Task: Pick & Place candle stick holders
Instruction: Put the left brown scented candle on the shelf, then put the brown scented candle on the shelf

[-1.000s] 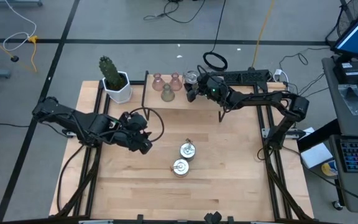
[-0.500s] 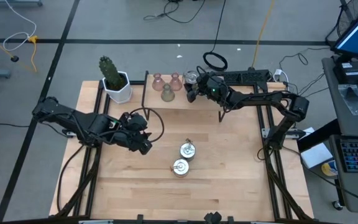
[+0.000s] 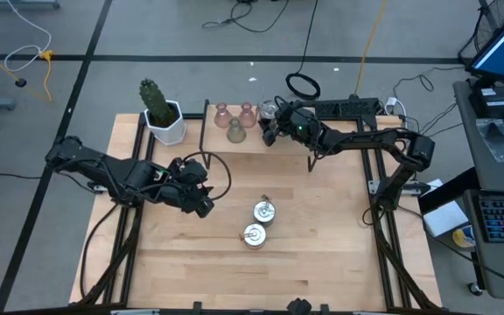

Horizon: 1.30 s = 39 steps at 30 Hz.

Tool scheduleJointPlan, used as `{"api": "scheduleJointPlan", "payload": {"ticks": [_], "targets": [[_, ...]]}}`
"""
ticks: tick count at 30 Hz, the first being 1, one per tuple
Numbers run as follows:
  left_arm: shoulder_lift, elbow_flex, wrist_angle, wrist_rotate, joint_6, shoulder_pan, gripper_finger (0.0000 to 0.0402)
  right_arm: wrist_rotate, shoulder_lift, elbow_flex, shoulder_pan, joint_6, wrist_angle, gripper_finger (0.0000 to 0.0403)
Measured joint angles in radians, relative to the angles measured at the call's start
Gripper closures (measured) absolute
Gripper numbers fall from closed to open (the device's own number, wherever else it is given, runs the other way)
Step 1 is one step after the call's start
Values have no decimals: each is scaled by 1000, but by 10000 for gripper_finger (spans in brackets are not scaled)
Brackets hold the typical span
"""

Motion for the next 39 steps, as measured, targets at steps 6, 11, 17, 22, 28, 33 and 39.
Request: {"api": "scheduleJointPlan", "payload": {"ticks": [6,11,17,22,28,33,39], "targets": [[0,0,0,0,0,0,247,1,0,0,0,-14,0,4],[0,0,0,0,0,-1,247,3,-14,0,0,-19,-14,3],[0,0,0,0,1,-1,247,31,-57,-1,0,-66,-30,3],[0,0,0,1,8,-1,247,32,-94,-1,0,-66,-67,3],[0,0,0,1,7,-1,247,26,-138,-1,0,-68,-60,3],[0,0,0,1,7,-7,247,25,-199,-1,23,-70,-54,3],[0,0,0,1,-12,-29,247,-57,-307,-1,90,-60,-126,3]]}}
